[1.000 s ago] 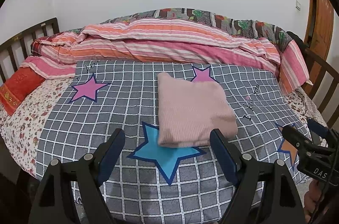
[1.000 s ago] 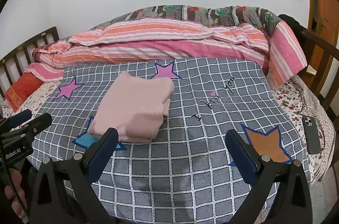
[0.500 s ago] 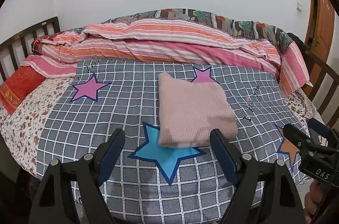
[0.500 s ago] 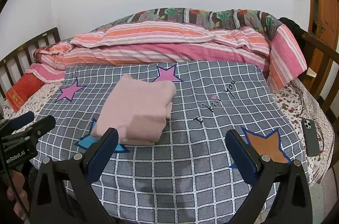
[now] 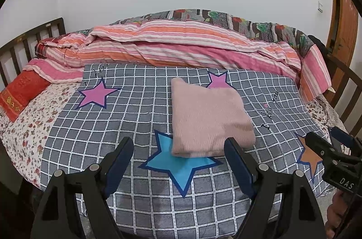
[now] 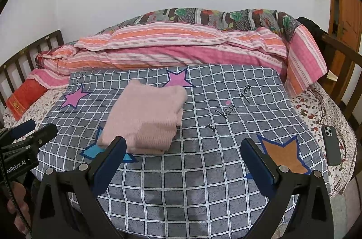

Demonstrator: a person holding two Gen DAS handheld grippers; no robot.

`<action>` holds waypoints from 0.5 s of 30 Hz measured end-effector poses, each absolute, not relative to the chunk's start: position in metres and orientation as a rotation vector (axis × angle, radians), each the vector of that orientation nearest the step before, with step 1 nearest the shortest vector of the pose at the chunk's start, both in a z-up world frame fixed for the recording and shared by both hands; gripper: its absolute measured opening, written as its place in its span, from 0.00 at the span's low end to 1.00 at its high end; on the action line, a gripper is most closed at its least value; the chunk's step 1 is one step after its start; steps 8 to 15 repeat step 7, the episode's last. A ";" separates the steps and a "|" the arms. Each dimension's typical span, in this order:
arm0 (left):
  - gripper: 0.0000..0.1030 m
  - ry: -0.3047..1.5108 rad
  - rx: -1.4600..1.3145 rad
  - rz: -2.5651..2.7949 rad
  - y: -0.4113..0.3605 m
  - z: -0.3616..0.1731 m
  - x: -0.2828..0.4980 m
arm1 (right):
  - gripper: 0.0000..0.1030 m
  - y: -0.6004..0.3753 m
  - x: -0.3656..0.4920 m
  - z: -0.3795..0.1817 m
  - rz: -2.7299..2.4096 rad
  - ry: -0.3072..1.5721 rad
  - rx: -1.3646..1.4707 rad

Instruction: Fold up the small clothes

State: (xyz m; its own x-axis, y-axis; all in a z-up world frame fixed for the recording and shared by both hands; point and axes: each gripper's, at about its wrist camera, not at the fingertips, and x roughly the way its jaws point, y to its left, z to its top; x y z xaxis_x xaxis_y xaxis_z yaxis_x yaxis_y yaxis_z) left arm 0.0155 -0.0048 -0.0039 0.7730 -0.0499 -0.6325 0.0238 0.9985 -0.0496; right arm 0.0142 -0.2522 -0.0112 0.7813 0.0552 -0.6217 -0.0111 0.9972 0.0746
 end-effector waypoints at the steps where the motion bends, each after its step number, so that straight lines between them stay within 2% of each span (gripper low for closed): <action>1: 0.79 0.685 -0.040 -0.040 -0.004 -0.004 0.015 | 0.96 -0.252 0.014 -0.011 0.038 0.675 0.067; 15: 0.79 0.688 -0.035 -0.043 -0.004 -0.004 0.016 | 0.97 -0.253 0.016 -0.011 0.043 0.678 0.068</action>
